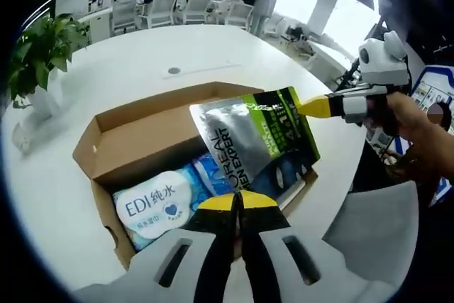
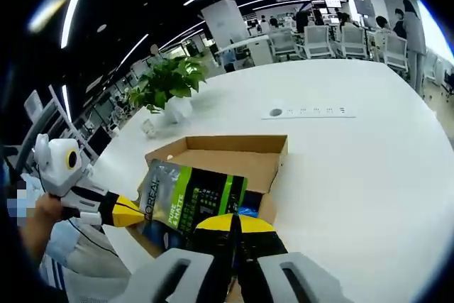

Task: Operate the shoe box by opening the lid, removing the specified soft item, and placing it in the target area until the item is outside and the box remains undamaged.

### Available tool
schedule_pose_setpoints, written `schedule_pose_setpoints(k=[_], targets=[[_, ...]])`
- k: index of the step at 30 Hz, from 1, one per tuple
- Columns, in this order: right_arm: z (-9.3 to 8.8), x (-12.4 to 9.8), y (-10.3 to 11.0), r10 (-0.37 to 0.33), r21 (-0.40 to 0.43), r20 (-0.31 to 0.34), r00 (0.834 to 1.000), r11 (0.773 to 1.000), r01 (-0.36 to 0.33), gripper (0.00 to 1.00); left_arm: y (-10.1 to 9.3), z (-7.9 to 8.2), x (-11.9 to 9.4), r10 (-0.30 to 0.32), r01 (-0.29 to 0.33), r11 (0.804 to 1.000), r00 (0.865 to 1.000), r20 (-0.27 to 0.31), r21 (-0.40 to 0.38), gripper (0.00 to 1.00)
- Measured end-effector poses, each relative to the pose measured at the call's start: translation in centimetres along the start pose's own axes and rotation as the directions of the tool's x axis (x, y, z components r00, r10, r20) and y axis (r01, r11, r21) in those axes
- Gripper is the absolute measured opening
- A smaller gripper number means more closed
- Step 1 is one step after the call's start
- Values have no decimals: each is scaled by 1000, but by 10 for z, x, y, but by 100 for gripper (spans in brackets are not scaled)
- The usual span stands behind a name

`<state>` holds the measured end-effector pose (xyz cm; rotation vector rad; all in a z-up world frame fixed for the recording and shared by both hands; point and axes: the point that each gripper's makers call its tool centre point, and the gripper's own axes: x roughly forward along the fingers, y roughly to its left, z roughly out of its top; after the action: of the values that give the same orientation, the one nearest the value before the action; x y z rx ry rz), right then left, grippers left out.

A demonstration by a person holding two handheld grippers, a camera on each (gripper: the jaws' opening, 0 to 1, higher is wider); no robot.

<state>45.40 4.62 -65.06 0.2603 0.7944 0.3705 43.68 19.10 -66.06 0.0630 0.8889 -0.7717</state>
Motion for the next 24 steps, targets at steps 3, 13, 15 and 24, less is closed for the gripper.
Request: schedule_pose_setpoints(k=[3,13,15,24], targets=[[0,-2,-4,1,5,-2,1000,1000,-1,0,-3,1,2,-5,5,1000,1000,1,-1,0],[1,-8,-16,-1,17,-11,1000,1000,1,0,-14,6,10,-20,19,1000,1000,-2,-2,0],[1,-10,-18,-2,17,-13,1000,1000,2,0,-17,7,11,-23,23,1000,1000,-4,-3,0],[2,-15,-31,-6,18,-23,1000,1000,7,0,-26,12,21,-36,36,999,999,-9,-3,0]])
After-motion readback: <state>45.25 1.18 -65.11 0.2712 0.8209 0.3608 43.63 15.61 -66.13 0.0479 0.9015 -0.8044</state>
